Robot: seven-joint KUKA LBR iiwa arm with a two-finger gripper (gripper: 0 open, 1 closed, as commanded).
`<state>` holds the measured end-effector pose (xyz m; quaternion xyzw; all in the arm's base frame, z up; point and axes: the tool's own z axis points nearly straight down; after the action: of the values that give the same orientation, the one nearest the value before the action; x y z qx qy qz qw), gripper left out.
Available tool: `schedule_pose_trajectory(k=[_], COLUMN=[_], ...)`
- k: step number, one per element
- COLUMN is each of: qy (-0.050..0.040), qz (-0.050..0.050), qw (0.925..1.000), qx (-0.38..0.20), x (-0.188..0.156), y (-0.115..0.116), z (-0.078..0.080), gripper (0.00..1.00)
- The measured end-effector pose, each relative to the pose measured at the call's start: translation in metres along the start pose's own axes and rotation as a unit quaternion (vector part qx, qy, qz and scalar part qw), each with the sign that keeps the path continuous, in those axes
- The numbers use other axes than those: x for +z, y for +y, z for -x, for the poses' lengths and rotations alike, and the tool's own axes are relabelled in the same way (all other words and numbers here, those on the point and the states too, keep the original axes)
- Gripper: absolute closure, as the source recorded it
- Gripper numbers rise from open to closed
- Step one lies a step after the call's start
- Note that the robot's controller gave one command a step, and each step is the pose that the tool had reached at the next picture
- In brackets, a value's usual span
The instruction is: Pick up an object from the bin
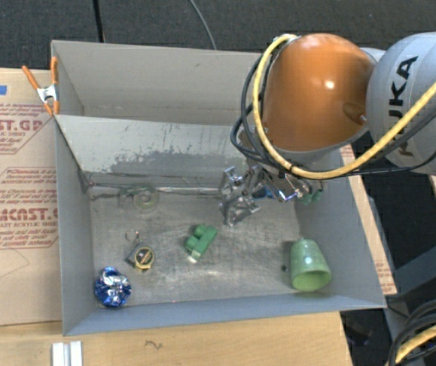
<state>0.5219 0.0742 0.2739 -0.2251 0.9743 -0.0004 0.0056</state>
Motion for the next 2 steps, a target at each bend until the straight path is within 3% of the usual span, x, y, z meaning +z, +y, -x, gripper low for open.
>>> schedule_pose_trajectory(k=[1,2], qy=[0.0037,0.0082], qz=[0.002,0.004], qw=[1.0000,1.0000], qx=[0.000,-0.004], x=[0.004,0.175], y=[0.001,-0.003], z=[-0.001,0.006], gripper=[0.00,0.00])
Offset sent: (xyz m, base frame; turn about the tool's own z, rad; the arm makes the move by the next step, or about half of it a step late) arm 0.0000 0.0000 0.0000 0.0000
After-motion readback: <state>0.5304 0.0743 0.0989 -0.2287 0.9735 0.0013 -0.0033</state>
